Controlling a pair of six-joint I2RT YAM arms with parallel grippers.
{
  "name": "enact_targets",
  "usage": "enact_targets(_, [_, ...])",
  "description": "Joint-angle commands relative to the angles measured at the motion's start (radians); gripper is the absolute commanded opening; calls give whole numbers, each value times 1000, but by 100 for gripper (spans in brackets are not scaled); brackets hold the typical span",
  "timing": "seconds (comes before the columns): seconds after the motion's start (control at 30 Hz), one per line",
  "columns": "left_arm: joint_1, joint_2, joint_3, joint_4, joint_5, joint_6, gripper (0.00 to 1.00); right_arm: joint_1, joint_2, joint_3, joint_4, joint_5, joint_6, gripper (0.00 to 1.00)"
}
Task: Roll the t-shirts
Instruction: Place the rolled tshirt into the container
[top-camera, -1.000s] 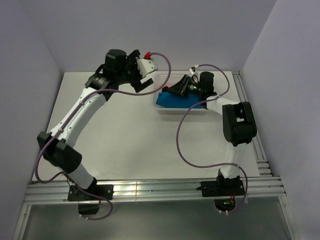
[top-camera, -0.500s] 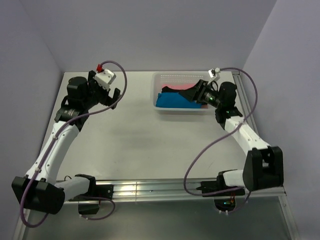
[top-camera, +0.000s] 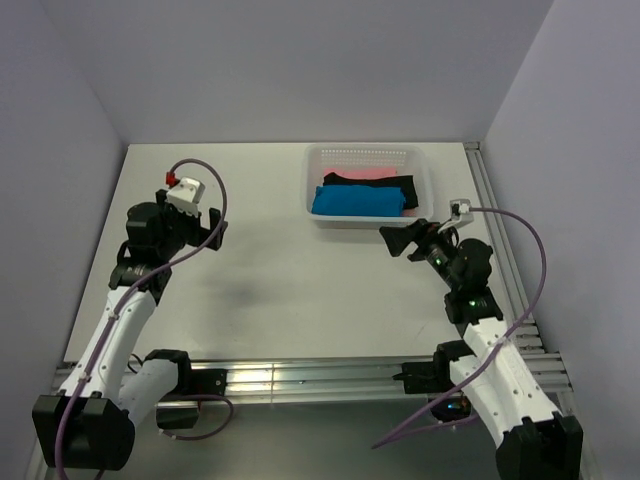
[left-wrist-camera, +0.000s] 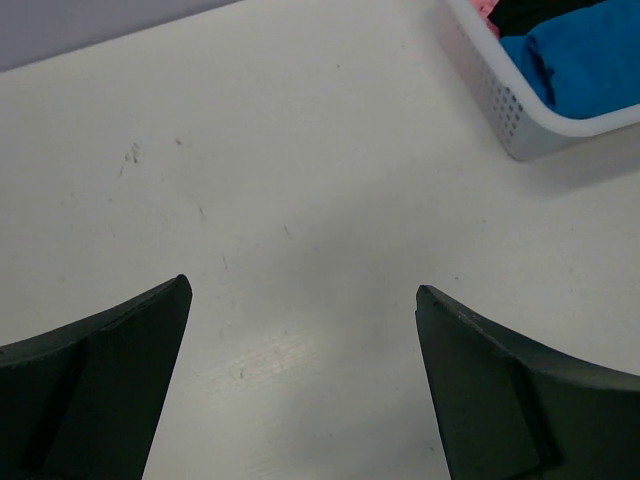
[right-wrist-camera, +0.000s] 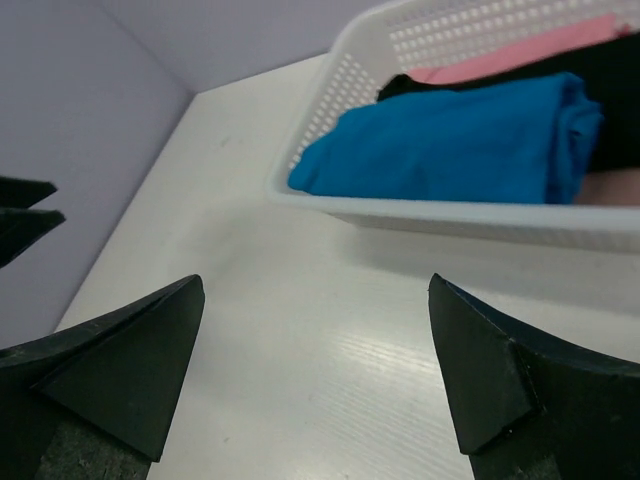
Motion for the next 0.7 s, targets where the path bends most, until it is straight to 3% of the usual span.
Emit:
enact_targets(0.0, [6, -24, -80, 89, -69, -67, 99, 3, -125, -59, -69, 165, -11, 100])
enact_targets(0.27, [6, -7, -180, 168, -228, -182, 100, 2, -464, -239, -138, 383, -46, 100])
enact_targets(0.67, [6, 1, -202, 187, -279, -209, 98, 2, -564, -262, -235, 498, -14, 100])
